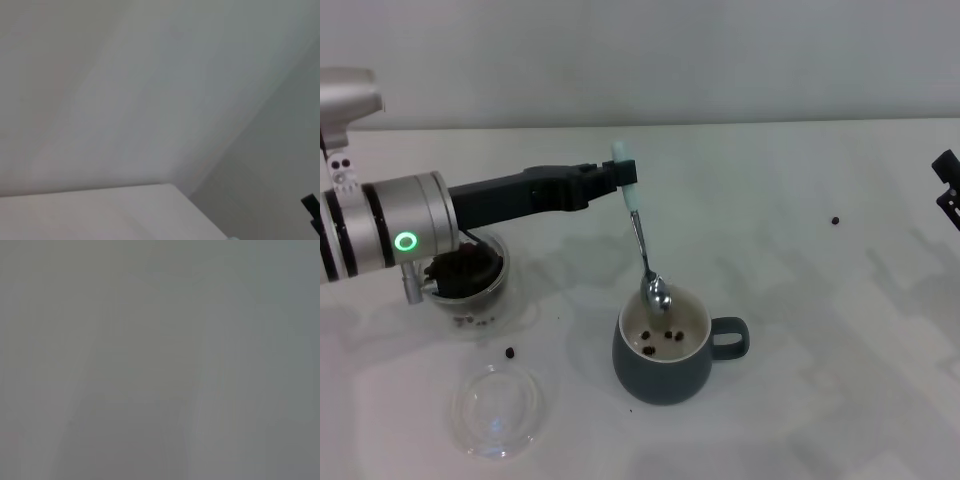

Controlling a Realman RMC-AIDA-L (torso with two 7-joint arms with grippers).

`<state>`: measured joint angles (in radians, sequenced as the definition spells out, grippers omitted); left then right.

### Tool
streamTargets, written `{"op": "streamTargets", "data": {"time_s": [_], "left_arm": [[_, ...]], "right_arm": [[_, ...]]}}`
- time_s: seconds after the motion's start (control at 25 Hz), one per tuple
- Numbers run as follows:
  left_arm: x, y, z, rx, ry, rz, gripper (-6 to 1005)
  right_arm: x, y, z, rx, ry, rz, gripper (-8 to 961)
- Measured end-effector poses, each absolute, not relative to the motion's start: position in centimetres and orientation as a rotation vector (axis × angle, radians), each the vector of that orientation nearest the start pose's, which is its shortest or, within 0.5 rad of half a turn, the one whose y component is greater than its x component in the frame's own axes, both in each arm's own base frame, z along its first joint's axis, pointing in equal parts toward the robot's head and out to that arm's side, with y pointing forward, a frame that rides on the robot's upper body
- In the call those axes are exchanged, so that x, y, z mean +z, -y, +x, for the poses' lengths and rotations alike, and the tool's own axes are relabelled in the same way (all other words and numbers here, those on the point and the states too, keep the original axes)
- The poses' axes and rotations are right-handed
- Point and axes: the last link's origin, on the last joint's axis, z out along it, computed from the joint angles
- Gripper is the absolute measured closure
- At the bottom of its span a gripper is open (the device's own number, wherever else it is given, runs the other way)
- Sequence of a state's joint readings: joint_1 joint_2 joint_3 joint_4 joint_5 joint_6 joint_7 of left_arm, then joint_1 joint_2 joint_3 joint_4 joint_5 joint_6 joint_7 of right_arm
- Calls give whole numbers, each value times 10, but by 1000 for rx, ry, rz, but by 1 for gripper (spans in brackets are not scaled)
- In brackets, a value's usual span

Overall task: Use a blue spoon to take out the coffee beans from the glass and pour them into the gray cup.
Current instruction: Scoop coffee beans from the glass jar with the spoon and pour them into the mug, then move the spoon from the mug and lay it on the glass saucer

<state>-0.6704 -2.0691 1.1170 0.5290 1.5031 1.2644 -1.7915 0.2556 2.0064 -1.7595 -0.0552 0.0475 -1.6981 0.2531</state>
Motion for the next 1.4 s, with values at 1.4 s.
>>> {"op": "streamTargets", "data": {"time_s": [1.4], "left_arm": [[8,-278,-319,-1055,1495,-2180,878]], "right_arm": [[40,-252,334,916,-156,-1677,227]]}}
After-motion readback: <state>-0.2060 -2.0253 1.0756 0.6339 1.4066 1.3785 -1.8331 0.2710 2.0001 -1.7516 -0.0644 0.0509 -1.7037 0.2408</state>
